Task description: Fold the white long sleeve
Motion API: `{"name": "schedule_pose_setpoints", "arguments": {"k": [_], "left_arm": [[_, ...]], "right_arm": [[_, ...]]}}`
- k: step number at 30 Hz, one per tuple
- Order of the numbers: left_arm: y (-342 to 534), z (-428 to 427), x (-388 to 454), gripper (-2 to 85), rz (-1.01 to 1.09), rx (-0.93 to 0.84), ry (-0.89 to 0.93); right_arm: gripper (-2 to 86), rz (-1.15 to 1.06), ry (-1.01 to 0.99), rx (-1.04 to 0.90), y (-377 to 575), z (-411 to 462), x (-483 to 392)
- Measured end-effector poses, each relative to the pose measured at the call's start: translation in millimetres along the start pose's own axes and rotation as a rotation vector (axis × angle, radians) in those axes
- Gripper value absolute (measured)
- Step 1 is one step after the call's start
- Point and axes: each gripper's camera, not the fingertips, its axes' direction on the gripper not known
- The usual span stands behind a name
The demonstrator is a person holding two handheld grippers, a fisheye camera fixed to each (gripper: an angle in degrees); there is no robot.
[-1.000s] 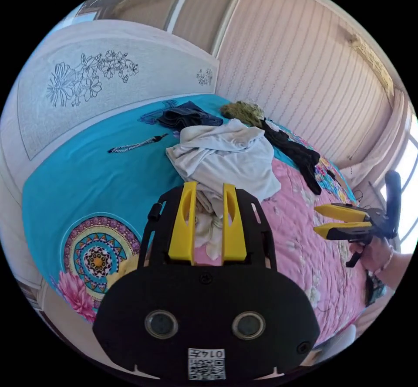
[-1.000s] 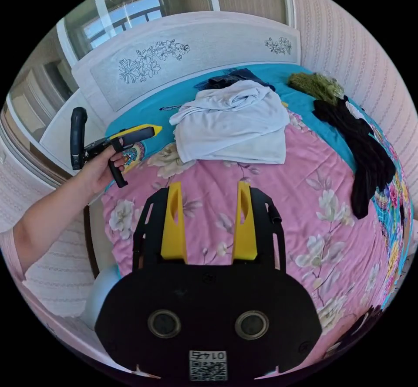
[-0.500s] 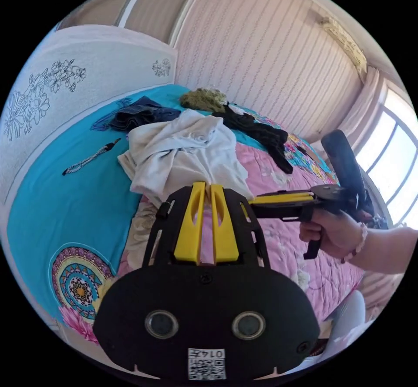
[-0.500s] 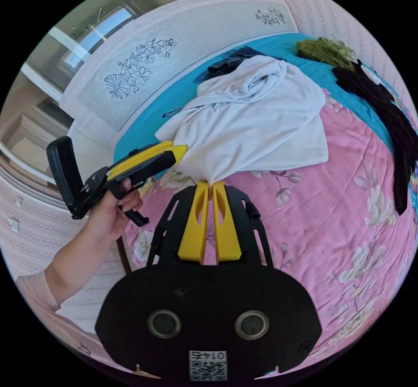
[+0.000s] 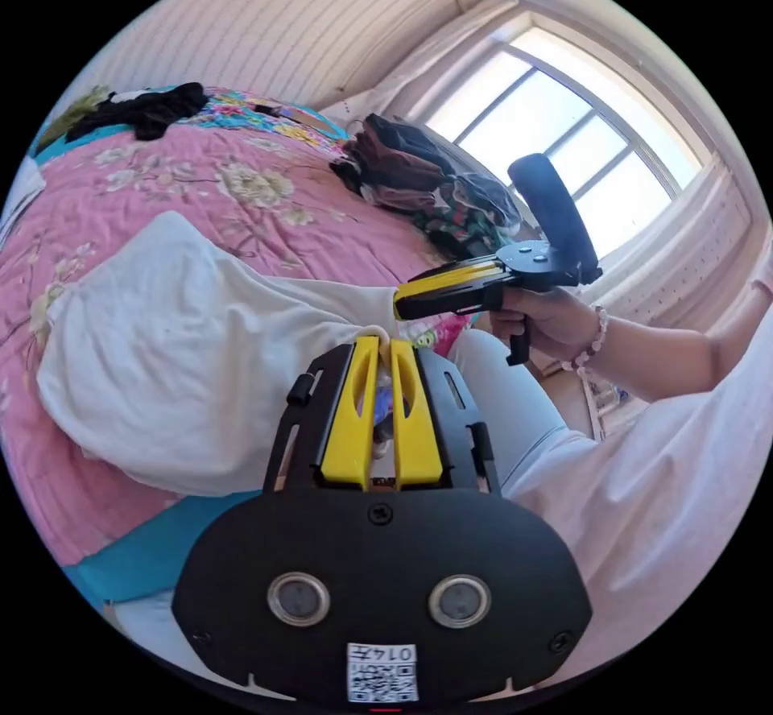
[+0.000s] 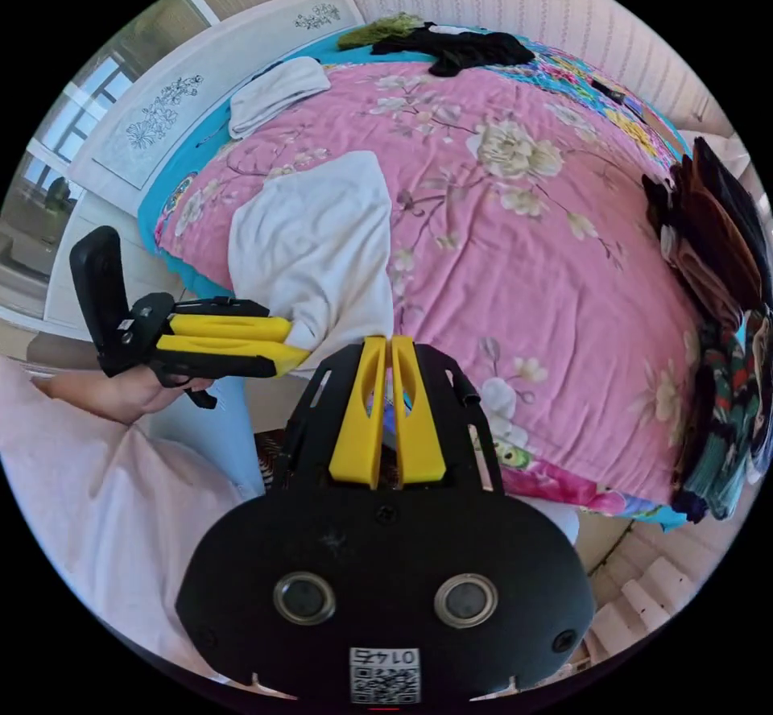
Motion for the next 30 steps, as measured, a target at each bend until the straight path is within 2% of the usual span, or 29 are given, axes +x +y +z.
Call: {"name": "schedule_pose_setpoints", "arguments": {"k": [5, 8, 10, 13, 16, 19, 21, 24, 26, 30], "left_arm": [[10.7, 13.7, -13.8, 4.2, -0.19, -0.044, 0.091], [28.5, -13.9, -18.6, 4.5, -0.234, 0.013, -0.022], [50.2, -38.3, -33.2, 5.2, -0.333, 0.086, -0.093], [80.8, -63.8, -58.0, 5.4, -0.534, 0.177, -0.16], [94.3, -70.1, -69.9, 5.1, -0.631, 0.212, -0.252], [89.6, -55.7, -79.1, 6.9, -0.692, 0.197, -0.293], [81.5, -42.6, -81.0, 8.8, -0.707, 0.188, -0.347], [67.9, -22.9, -81.2, 9.8, -0.715, 0.13, -0.363], [63.4, -15.9, -79.6, 9.9, -0.72, 0.115, -0.335], [56.9, -13.6, -69.8, 9.9, -0.69, 0.126, -0.355]], "right_arm": [[2.3, 0.014, 0.005, 0.041, 26.5, 6.8, 7.7], [5.6, 0.0, 0.006, 0.133, 19.6, 6.1, 5.8], [6.8, -0.089, -0.046, 0.175, 7.7, 12.7, -8.6], [8.7, -0.239, -0.102, 0.146, -6.6, 32.1, -42.3], [9.6, -0.408, -0.115, 0.089, -8.2, 63.0, -83.7], [9.5, -0.534, -0.073, -0.071, -3.8, 105.4, -112.8], [8.8, -0.542, -0.056, -0.118, -2.8, 124.6, -116.5], [2.8, -0.583, 0.099, -0.136, -1.3, 147.6, -110.7], [1.7, -0.628, 0.07, -0.137, 1.1, 149.9, -102.4], [0.4, -0.523, -0.009, -0.077, 11.5, 144.1, -59.1]]}}
